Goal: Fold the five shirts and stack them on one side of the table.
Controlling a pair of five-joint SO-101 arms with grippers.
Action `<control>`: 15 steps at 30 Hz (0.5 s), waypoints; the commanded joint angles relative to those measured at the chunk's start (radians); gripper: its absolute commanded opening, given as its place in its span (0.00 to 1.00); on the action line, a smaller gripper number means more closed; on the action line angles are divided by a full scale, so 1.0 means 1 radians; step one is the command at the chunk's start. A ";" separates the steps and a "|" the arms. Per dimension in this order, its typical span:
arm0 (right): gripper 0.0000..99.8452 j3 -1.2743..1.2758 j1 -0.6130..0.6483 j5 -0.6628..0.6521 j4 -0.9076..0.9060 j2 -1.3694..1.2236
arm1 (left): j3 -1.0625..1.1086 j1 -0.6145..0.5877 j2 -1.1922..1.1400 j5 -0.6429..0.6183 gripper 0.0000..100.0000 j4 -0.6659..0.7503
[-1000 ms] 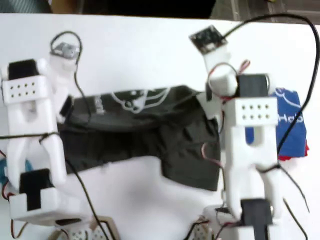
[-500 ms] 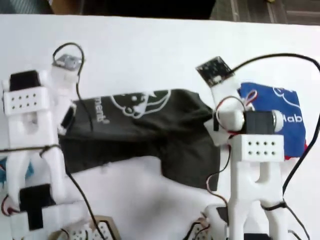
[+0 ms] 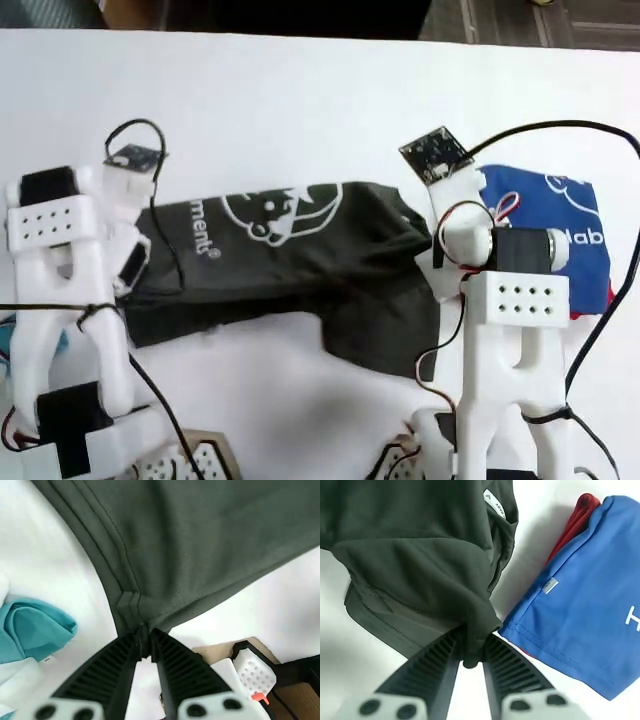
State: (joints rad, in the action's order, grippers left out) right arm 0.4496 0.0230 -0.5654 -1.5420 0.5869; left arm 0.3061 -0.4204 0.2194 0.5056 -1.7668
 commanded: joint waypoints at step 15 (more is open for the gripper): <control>0.02 0.081 -0.005 -0.008 0.102 0.033 | 0.242 -0.035 0.035 0.014 0.02 0.265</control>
State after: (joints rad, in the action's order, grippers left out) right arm 0.5171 0.0230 -0.5654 -1.4899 0.5869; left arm 0.5332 -0.4526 0.2194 0.5194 -1.5781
